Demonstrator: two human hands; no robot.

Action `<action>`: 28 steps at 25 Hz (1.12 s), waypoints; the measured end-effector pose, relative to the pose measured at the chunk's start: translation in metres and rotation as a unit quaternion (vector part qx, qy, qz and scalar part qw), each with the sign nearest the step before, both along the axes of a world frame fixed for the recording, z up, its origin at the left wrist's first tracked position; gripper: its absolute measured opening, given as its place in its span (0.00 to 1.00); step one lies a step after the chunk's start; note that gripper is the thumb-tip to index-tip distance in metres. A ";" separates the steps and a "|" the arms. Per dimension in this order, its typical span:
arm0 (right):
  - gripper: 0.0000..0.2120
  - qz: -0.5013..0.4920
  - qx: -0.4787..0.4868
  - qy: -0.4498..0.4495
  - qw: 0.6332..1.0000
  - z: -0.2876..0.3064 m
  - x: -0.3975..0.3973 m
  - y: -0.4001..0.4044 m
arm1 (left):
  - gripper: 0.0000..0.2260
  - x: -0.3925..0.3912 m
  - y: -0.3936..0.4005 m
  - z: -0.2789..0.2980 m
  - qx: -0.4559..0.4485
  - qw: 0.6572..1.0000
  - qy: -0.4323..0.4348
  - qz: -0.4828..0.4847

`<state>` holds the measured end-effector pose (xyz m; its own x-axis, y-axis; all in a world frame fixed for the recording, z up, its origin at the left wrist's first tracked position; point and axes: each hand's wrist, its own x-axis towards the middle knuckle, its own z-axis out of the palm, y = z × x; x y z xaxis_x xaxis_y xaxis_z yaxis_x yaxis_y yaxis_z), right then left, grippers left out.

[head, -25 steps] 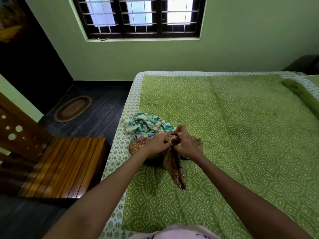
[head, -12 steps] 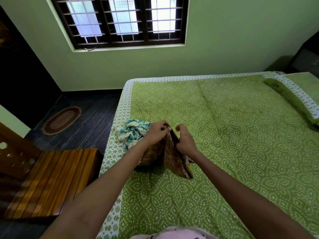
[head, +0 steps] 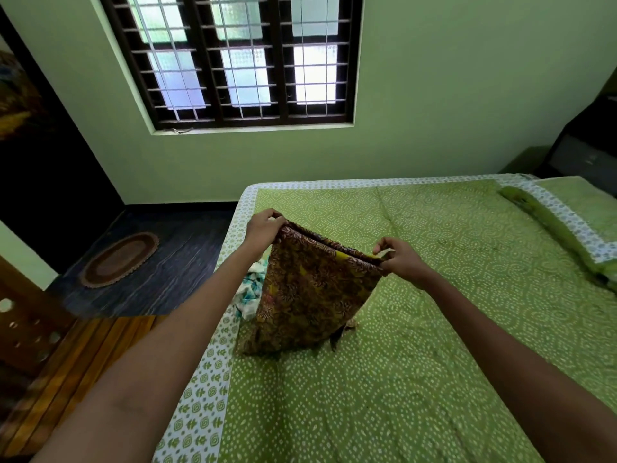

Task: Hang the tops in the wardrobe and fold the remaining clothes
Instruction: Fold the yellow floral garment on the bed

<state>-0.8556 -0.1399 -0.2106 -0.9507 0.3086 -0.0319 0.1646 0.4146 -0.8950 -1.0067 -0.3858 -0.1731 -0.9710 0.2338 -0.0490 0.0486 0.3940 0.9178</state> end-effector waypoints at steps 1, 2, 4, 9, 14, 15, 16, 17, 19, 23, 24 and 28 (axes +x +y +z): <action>0.19 0.003 -0.011 0.025 1.000 0.007 0.000 0.001 | 0.08 0.000 0.001 0.005 0.009 1.000 -0.003 0.008; 0.19 0.008 -0.013 0.048 0.999 0.012 0.001 0.002 | 0.08 0.001 0.001 0.011 0.021 1.000 -0.006 0.010; 0.20 0.029 0.027 0.079 0.996 0.019 0.004 0.004 | 0.09 0.004 0.001 0.021 0.053 0.999 -0.014 -0.004; 0.12 0.061 0.216 0.061 0.972 0.031 0.018 0.011 | 0.09 0.017 0.000 0.031 0.098 0.994 -0.029 -0.029; 0.19 0.102 0.304 0.059 0.945 0.055 0.049 0.004 | 0.11 0.026 0.006 0.032 0.167 0.979 -0.112 -0.020; 0.22 0.101 0.316 0.053 0.942 0.061 0.055 0.001 | 0.10 0.028 0.005 0.034 0.184 0.972 -0.144 -0.020; 0.22 0.093 0.341 0.045 0.934 0.067 0.061 -0.002 | 0.10 0.031 0.003 0.036 0.198 0.964 -0.175 -0.027; 0.18 0.079 0.382 0.035 0.920 0.074 0.067 -0.006 | 0.10 0.033 0.001 0.039 0.207 0.957 -0.200 -0.039; 0.10 0.035 0.451 0.030 0.891 0.089 0.076 -0.012 | 0.10 0.039 -0.002 0.042 0.214 0.946 -0.234 -0.067; 0.07 -0.029 0.464 0.049 0.884 0.111 0.093 -0.010 | 0.05 0.049 -0.006 0.034 0.108 0.962 -0.187 -0.167; 0.07 -0.034 0.462 0.042 0.885 0.113 0.096 -0.009 | 0.04 0.052 -0.006 0.031 0.068 0.966 -0.150 -0.197; 0.07 -0.066 0.441 0.024 0.895 0.106 0.113 -0.006 | 0.01 0.066 0.001 0.017 0.003 0.957 -0.040 -0.286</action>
<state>-0.7422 -0.1460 -0.1050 -0.8978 0.3033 0.3192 0.2344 0.9429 -0.2367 -0.9408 -0.3852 -0.1565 -0.6766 0.7272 -0.1154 0.1842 0.3190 0.9297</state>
